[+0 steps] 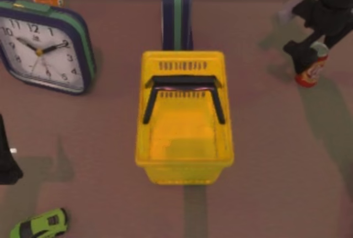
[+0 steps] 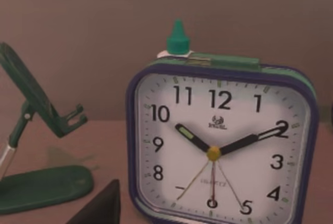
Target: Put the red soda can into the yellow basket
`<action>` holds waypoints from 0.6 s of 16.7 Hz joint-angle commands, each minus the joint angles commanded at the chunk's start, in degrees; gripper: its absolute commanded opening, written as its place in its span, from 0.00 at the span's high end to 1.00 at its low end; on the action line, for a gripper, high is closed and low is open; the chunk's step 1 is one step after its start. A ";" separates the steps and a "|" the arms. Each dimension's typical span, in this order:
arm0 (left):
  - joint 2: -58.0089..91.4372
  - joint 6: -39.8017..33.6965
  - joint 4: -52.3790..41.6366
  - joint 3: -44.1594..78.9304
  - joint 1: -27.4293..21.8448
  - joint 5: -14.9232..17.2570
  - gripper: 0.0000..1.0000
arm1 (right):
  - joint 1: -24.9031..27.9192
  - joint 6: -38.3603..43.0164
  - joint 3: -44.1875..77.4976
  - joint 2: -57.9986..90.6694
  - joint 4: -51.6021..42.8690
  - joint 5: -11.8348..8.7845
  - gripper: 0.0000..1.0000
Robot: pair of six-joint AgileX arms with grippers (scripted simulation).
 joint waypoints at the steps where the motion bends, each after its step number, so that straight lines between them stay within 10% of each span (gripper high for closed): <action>1: 0.00 0.00 0.00 0.00 0.00 0.00 0.00 | 0.01 0.03 -2.99 -0.84 2.06 -0.01 0.00; 10: 0.00 0.00 0.00 0.00 0.00 0.00 0.00 | 0.06 0.04 -9.49 -2.54 7.13 -0.04 0.08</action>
